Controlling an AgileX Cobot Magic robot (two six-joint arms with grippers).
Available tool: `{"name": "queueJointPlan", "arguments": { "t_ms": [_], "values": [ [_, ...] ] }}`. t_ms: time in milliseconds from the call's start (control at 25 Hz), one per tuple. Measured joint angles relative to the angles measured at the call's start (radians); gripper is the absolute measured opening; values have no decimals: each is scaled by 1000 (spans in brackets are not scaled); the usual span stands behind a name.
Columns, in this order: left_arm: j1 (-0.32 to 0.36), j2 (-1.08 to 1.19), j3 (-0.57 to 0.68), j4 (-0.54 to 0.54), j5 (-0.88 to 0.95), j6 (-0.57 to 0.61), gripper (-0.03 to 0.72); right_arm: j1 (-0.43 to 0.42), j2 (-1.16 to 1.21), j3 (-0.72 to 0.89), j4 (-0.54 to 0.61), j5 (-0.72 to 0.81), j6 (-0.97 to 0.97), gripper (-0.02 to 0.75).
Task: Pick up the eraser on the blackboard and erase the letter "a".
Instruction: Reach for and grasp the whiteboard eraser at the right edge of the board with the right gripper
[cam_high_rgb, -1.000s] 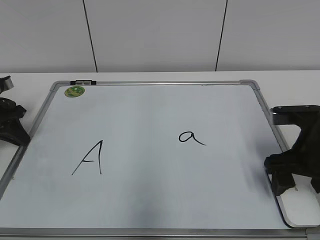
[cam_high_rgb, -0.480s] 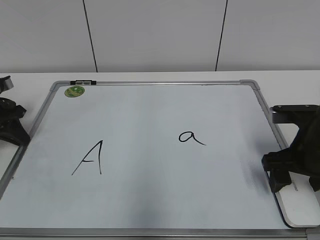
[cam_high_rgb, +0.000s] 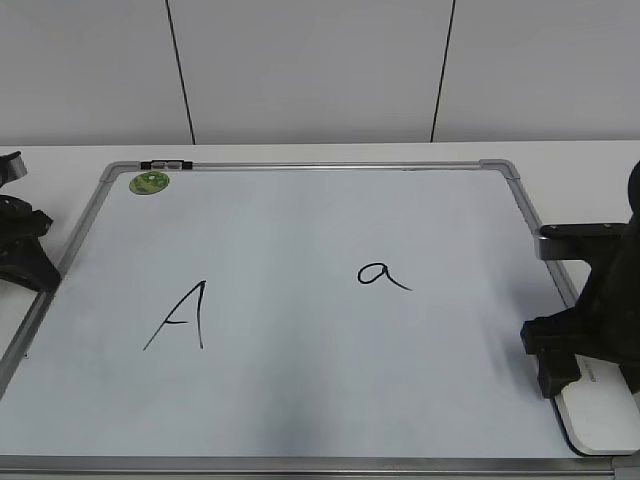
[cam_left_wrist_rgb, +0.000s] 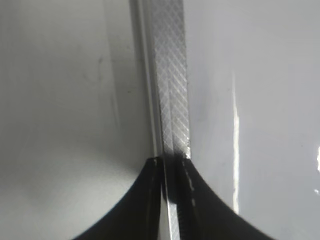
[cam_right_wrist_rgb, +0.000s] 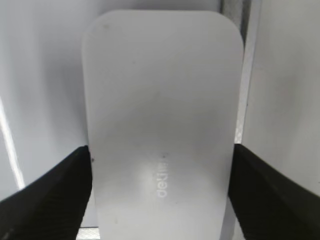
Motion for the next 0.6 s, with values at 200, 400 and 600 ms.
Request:
{"name": "queueJointPlan", "arguments": {
  "t_ms": [200, 400, 600],
  "values": [
    [0, 0, 0, 0, 0, 0, 47, 0, 2, 0, 0, 2, 0, 580],
    [0, 0, 0, 0, 0, 0, 47, 0, 2, 0, -4, 2, 0, 538],
    [0, 0, 0, 0, 0, 0, 47, 0, 2, 0, -6, 2, 0, 533]
  ]
}}
